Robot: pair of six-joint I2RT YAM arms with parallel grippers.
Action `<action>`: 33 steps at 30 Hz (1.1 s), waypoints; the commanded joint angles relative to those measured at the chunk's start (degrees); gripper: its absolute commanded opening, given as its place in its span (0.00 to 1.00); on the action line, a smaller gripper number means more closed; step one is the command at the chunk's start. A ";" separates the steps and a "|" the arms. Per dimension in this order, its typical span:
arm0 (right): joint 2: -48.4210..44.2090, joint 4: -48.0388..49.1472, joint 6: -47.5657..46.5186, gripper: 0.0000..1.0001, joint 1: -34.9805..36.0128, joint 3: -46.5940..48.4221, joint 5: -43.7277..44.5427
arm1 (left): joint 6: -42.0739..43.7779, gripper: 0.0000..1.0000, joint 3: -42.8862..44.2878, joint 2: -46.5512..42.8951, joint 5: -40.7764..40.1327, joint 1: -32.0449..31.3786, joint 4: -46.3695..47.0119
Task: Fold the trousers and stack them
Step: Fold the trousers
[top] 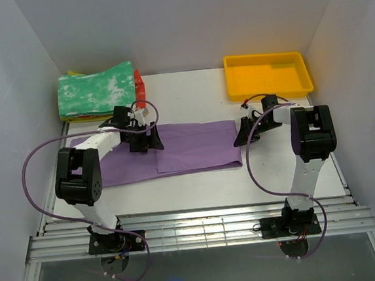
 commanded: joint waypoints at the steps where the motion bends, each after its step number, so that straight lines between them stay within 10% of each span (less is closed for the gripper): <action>1: -2.93 -4.84 -8.02 0.08 -4.65 1.08 5.07 | 2.14 0.98 2.18 -8.82 4.33 4.12 -5.77; 15: -9.88 -28.21 -24.82 0.08 -17.50 8.01 7.81 | 15.58 0.98 3.33 -16.23 2.77 35.04 -20.46; 25: -11.99 -39.30 -20.90 0.08 -17.59 21.90 -3.25 | 18.85 0.98 -1.06 -9.02 12.43 38.76 -15.29; 29: -12.60 -38.52 -16.33 0.08 -16.63 22.00 -7.13 | 18.23 0.84 -3.17 -5.94 14.54 38.76 -13.09; 33: -13.92 -33.96 -10.17 0.08 -13.21 20.59 -10.38 | 17.00 0.51 -4.76 -4.19 17.44 38.49 -11.33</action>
